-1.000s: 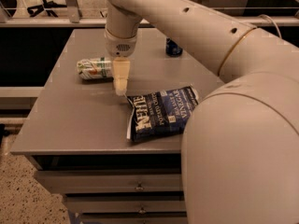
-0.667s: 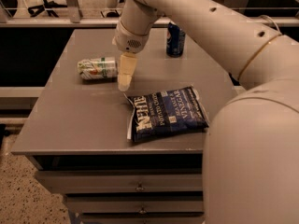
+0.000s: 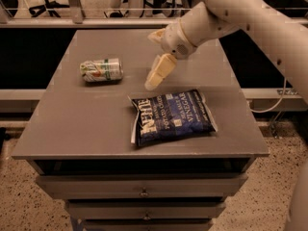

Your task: Knock 7up can over

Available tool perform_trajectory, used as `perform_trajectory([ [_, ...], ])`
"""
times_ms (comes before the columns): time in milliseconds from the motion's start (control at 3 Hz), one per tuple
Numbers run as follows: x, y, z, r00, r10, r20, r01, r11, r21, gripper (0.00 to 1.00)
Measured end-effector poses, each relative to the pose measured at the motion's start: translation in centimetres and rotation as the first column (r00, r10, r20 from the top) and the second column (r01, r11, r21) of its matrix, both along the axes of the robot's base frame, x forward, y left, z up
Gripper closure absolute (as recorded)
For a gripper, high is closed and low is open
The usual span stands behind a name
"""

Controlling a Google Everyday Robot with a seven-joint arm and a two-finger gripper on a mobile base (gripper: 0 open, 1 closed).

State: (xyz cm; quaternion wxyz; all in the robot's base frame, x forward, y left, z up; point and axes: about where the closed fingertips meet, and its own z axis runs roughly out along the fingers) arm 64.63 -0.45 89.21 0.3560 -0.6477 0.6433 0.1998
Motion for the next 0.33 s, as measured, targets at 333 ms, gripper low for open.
perform_trajectory([
  [333,-1.09,-3.75,0.91,0.9967,-0.077,0.025,0.072,0.982,0.173,0.00],
])
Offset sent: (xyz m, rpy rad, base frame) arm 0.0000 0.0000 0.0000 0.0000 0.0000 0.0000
